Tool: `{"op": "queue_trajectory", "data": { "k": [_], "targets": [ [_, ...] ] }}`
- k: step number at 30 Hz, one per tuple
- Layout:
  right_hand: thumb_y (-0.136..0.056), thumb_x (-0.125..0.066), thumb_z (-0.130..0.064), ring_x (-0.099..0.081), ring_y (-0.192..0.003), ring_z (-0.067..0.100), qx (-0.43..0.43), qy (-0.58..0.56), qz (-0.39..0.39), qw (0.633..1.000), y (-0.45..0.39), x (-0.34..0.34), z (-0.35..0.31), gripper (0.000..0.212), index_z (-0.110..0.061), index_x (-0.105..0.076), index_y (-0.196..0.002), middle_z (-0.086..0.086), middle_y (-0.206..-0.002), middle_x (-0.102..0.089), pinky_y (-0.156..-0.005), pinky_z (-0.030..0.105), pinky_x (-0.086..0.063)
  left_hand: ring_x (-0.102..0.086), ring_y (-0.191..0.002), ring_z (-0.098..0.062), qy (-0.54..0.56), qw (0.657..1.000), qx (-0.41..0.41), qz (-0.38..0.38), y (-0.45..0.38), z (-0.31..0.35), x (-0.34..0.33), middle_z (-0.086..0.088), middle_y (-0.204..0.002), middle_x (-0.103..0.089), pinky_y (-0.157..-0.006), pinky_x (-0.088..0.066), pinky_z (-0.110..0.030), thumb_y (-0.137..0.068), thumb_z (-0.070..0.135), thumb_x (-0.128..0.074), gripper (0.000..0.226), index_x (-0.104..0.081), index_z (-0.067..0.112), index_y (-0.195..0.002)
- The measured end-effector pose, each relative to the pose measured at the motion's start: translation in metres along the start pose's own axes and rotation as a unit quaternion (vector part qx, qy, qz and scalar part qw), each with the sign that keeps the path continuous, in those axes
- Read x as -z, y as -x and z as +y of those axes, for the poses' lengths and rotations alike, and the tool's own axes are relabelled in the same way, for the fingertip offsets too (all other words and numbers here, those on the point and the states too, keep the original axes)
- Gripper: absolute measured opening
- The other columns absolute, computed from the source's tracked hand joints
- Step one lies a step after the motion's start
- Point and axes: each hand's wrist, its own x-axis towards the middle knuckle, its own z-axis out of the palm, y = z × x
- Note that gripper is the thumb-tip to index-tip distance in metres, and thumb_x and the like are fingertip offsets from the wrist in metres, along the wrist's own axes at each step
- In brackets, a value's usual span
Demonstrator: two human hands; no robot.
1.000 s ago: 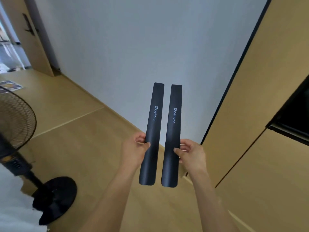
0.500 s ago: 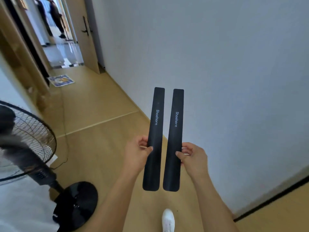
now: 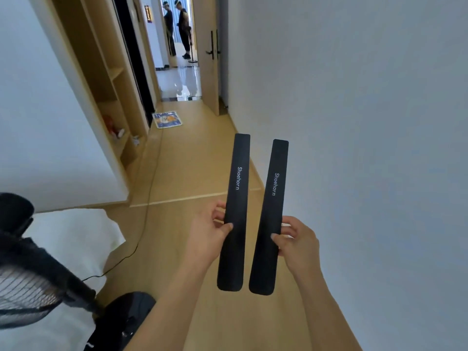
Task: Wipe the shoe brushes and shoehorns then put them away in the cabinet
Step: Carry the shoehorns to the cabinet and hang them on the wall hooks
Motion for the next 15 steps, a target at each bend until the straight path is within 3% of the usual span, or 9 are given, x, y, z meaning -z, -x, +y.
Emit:
{"op": "queue_trajectory", "data": {
  "k": [5,10,15],
  "targets": [
    [-0.084,-0.074,-0.01,-0.069,-0.085,0.006,0.026,0.044,-0.02,0.998,-0.094,-0.026,-0.002,0.032,-0.035,-0.064,-0.103,-0.018,-0.091,-0.07,-0.081,0.039,-0.062,-0.066,-0.075,-0.001,-0.022,1.0,0.002,0.013,-0.092,-0.014,-0.015,0.01,-0.089,-0.067,-0.066,-0.057,-0.024,-0.084,0.007,-0.071,0.037,-0.056,0.036,-0.099],
    [-0.084,-0.072,-0.004,-0.07,-0.089,0.01,0.052,0.054,-0.031,0.997,-0.203,-0.058,-0.023,0.04,-0.041,-0.062,-0.096,-0.014,-0.095,-0.07,-0.083,0.042,-0.061,-0.067,-0.077,-0.005,-0.028,0.999,-0.013,0.011,-0.21,-0.024,-0.027,0.009,-0.091,-0.066,-0.067,-0.06,-0.03,-0.084,0.006,-0.071,0.035,-0.055,0.035,-0.097],
    [-0.086,-0.072,-0.005,-0.069,-0.093,0.017,0.039,0.051,-0.032,0.997,-0.322,-0.096,-0.06,0.031,-0.024,-0.066,-0.109,-0.003,-0.103,-0.07,-0.082,0.047,-0.061,-0.064,-0.071,0.002,-0.033,0.999,-0.034,0.004,-0.344,-0.018,-0.019,0.01,-0.087,-0.065,-0.063,-0.058,-0.026,-0.083,0.002,-0.07,0.038,-0.054,0.036,-0.092]
  ]
}}
